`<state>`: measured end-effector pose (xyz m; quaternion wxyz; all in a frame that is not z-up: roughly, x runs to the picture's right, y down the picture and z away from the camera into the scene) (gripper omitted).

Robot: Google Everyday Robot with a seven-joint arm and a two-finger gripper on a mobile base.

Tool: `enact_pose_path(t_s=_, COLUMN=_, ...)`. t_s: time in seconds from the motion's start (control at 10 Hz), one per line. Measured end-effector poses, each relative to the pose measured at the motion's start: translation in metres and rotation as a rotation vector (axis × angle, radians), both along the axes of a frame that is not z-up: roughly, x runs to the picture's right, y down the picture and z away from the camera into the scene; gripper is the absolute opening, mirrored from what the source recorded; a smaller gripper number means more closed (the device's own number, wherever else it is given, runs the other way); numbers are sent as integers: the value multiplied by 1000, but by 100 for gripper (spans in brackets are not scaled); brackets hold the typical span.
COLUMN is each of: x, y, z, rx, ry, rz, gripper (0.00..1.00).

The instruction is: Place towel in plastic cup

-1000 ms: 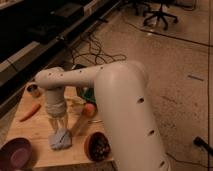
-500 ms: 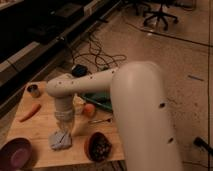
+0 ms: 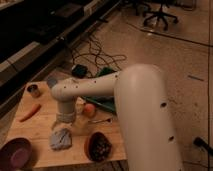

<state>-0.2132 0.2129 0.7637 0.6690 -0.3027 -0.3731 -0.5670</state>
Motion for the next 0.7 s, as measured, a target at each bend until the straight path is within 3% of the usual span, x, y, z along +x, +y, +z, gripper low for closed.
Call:
enact_pose_path(t_s=0.5, x=-17, y=19, z=27, rx=-36, ry=-40, rz=-18, gripper=80)
enact_pose_path(t_s=0.7, x=-20, y=23, z=32, rx=-60, ry=-60, rz=1, gripper=68)
